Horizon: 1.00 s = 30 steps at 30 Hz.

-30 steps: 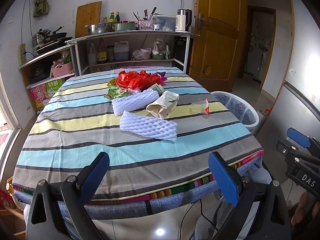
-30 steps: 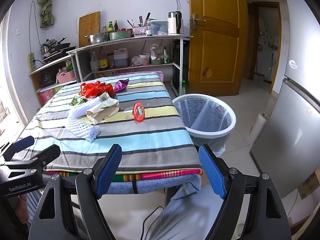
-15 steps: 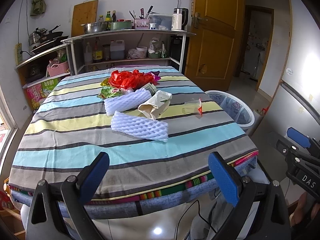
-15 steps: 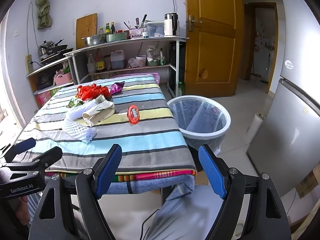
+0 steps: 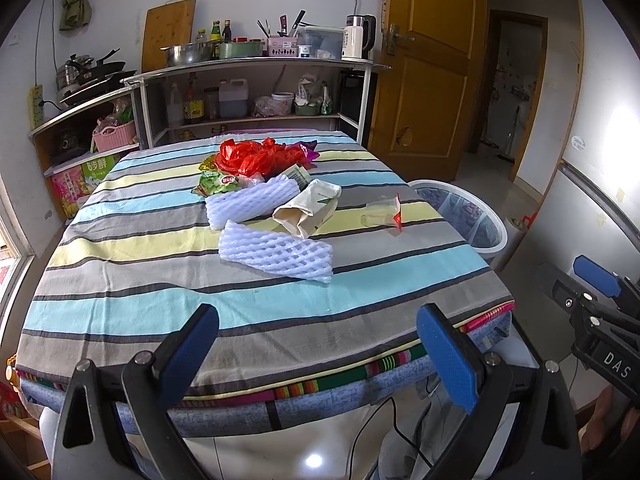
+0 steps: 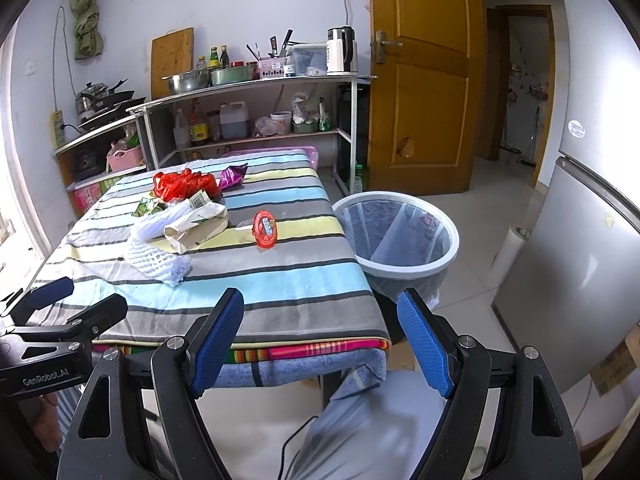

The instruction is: Collect trash

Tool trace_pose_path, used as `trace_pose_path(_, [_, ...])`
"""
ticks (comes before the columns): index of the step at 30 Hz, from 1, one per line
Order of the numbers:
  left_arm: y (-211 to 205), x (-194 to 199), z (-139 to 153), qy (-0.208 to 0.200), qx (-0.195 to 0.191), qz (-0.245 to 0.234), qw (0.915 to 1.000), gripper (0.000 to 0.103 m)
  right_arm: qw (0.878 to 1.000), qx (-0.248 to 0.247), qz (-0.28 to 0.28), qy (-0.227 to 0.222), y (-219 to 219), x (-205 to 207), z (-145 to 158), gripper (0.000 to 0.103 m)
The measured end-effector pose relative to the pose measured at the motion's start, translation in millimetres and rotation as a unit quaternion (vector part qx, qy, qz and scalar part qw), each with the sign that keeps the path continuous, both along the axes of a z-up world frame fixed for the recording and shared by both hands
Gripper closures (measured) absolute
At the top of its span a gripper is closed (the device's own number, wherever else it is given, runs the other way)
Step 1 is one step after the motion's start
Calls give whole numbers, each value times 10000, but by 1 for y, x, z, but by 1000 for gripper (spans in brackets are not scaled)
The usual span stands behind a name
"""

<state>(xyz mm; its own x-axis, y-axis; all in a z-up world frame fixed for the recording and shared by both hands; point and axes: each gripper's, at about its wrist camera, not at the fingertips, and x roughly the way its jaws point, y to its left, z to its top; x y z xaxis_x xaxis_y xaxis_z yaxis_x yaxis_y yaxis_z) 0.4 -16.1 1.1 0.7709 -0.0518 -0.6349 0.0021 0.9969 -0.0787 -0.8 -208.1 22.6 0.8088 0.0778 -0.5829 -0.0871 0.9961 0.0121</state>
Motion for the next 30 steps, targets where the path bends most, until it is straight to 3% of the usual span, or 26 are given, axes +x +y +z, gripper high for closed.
trace_pose_path(30, [2,0,0,-1,-10,16,10000,2,10000,7,26,7,-1,0,-2,23])
